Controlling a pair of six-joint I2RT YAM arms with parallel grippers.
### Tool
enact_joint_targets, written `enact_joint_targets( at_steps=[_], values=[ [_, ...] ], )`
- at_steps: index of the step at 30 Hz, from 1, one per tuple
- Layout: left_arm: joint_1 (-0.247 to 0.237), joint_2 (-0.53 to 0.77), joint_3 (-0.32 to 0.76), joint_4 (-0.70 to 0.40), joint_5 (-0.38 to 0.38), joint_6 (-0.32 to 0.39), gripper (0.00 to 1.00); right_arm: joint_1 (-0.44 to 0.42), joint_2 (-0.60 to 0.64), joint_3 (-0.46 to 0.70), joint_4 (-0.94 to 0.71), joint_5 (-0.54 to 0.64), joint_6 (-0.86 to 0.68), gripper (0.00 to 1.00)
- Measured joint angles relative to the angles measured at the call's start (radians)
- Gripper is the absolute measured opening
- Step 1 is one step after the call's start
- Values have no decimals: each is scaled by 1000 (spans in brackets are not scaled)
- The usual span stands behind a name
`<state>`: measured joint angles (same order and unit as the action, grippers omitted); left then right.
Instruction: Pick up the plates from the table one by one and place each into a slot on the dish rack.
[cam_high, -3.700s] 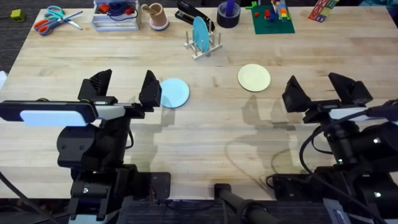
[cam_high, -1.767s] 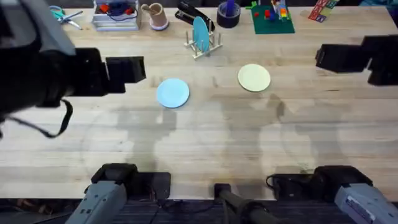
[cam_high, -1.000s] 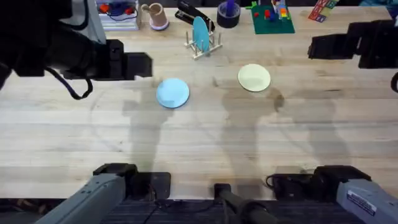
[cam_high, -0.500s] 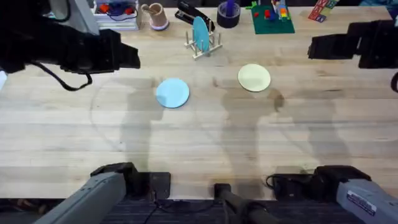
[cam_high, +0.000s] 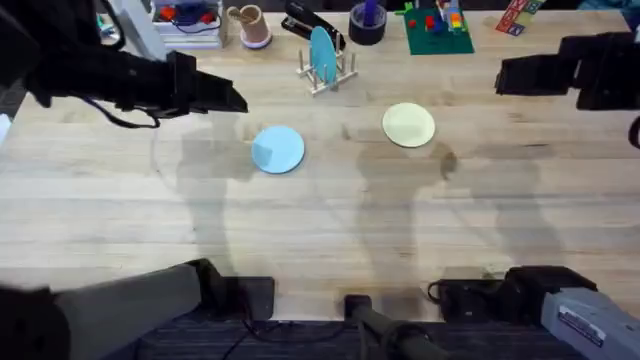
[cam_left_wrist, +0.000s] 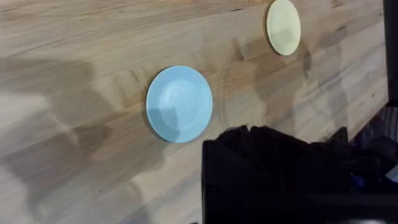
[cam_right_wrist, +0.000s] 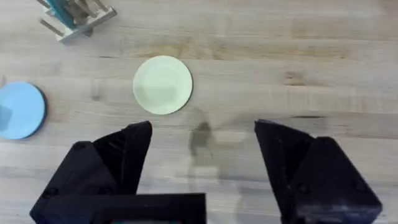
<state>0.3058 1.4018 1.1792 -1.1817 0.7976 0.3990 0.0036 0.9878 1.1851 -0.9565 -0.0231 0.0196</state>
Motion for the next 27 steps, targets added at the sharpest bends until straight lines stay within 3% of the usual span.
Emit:
enact_joint_targets(
  at_steps=[5, 11, 27],
  values=[
    [27, 72, -46, 32, 79, 85, 43, 0, 0, 0, -2, 0, 0, 995],
    [80, 155, -135, 107, 110, 136, 42, 0, 0, 0, -2, 0, 0, 993],
    [78, 406, -175, 193, 134, 201, 42, 0, 0, 0, -2, 0, 0, 995]
  ],
)
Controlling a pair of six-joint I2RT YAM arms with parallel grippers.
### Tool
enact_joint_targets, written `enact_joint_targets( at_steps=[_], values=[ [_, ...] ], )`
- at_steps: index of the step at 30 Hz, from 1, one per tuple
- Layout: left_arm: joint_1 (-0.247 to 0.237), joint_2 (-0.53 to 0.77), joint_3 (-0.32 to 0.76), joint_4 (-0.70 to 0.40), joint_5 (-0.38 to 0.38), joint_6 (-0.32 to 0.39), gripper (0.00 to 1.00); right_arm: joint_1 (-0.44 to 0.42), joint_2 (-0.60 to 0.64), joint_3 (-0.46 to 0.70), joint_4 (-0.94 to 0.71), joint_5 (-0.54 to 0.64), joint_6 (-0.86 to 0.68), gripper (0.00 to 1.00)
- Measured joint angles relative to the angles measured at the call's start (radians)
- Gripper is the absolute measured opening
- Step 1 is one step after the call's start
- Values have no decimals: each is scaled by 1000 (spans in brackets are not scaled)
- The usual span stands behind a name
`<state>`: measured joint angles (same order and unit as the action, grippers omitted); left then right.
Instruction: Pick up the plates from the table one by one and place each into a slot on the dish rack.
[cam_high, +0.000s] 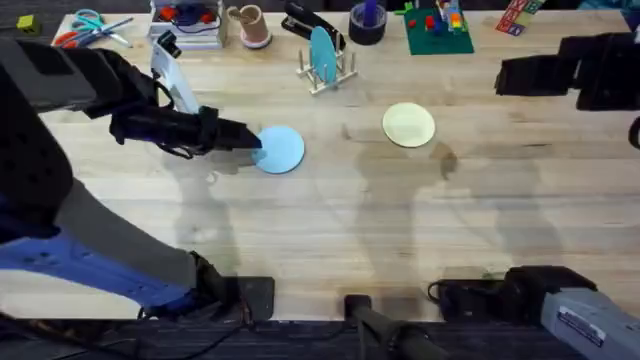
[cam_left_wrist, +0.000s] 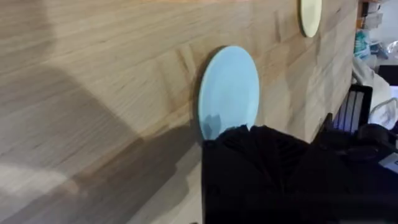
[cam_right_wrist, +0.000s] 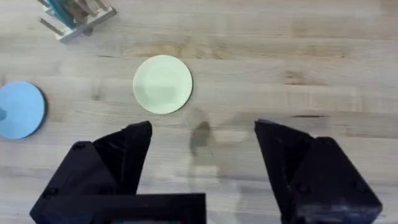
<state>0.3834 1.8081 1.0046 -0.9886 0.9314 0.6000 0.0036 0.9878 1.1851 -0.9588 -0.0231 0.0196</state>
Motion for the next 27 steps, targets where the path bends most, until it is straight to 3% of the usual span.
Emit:
enact_joint_targets(
  at_steps=[9, 18, 27],
  values=[
    [-4, 85, -2, 54, 1, 14, 41, 0, 0, 0, 0, 0, 0, 995],
    [-3, 155, -1, 57, 61, 14, 41, 0, 0, 0, 0, 0, 0, 995],
    [-3, 164, 0, 54, 81, 14, 41, 0, 0, 0, 0, 0, 0, 995]
  ],
)
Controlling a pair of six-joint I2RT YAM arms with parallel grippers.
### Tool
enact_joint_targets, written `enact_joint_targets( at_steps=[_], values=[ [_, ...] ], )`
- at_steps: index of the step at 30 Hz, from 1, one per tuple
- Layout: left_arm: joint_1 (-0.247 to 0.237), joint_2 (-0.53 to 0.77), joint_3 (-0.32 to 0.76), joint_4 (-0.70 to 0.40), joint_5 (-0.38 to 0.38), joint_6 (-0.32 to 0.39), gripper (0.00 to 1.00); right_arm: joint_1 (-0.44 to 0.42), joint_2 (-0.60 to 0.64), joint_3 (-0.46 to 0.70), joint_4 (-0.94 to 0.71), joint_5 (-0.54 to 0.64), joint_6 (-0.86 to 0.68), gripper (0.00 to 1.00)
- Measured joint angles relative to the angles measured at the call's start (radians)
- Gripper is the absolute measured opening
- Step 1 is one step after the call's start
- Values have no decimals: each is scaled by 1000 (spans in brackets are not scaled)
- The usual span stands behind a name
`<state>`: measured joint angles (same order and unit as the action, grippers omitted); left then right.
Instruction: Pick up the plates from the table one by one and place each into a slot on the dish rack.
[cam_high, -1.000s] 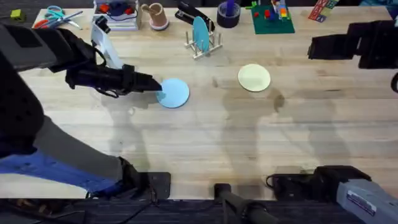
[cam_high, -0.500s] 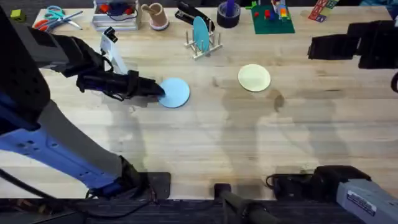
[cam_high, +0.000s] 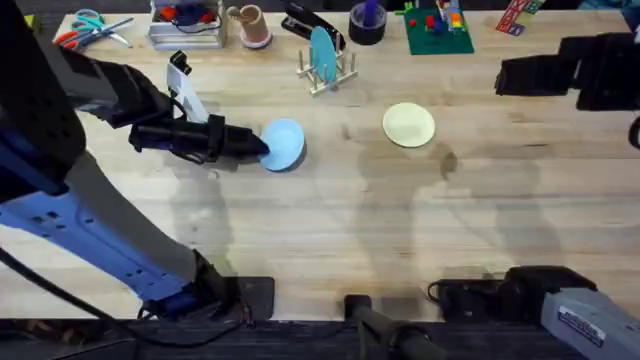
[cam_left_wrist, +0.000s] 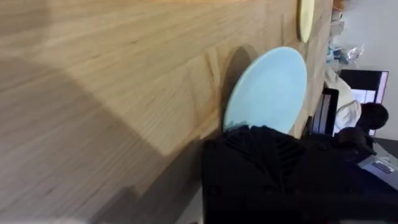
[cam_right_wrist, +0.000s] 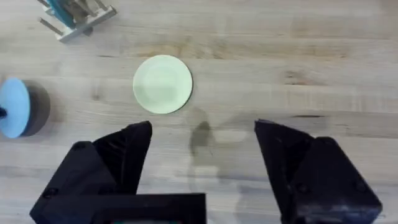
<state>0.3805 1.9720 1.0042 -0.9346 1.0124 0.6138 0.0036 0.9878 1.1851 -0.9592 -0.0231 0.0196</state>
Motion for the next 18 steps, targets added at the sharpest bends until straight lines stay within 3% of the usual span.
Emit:
enact_joint_targets(
  at_steps=[6, 12, 18],
  values=[
    [0, 0, 0, 0, 0, 0, 41, 0, 0, 0, 24, -30, 16, 993],
    [0, 0, 0, 0, 0, 0, 41, 8, 38, 8, 55, -181, 42, 995],
    [0, 0, 0, 0, 0, 0, 41, 62, 165, 9, 103, -320, 84, 994]
  ],
)
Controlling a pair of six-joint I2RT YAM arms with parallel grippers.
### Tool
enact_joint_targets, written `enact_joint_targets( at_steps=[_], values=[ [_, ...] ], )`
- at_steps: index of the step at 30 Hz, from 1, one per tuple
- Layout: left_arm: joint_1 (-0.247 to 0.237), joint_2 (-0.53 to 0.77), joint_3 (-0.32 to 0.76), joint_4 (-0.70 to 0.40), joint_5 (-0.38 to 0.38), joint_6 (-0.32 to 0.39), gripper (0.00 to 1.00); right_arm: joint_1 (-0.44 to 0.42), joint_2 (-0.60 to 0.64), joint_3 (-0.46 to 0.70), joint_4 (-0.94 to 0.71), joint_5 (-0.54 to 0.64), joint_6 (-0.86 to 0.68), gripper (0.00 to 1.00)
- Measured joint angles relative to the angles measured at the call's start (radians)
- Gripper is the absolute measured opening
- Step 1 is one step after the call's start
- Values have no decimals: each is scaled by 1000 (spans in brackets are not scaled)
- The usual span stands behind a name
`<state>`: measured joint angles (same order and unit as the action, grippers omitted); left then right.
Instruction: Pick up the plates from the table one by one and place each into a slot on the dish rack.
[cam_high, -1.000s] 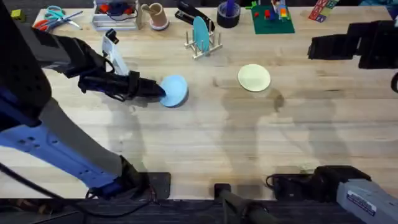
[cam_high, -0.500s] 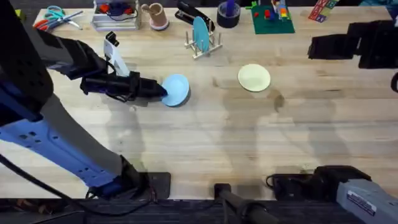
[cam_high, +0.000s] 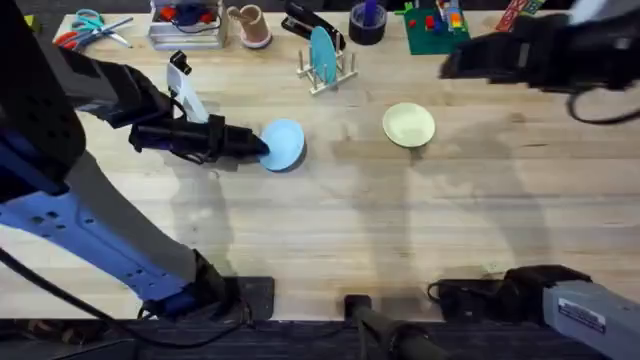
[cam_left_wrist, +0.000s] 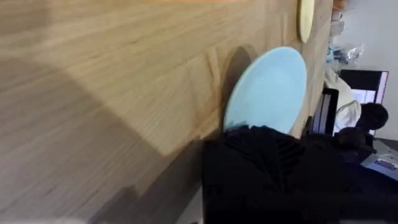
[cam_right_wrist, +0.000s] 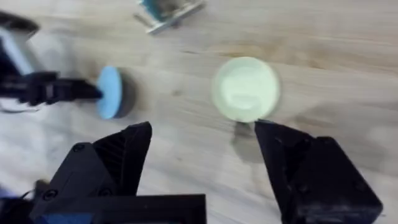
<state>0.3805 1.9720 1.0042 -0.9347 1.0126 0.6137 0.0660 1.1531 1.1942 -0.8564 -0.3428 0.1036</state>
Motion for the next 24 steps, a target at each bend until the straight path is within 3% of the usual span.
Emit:
enact_joint_targets(
  at_steps=[11, 24],
  values=[
    [0, 0, 0, 0, 0, 0, 41, 223, 248, 0, 225, -107, 93, 995],
    [0, 0, 0, 0, 0, 0, 41, 383, 527, 0, 483, -213, 235, 995]
  ],
)
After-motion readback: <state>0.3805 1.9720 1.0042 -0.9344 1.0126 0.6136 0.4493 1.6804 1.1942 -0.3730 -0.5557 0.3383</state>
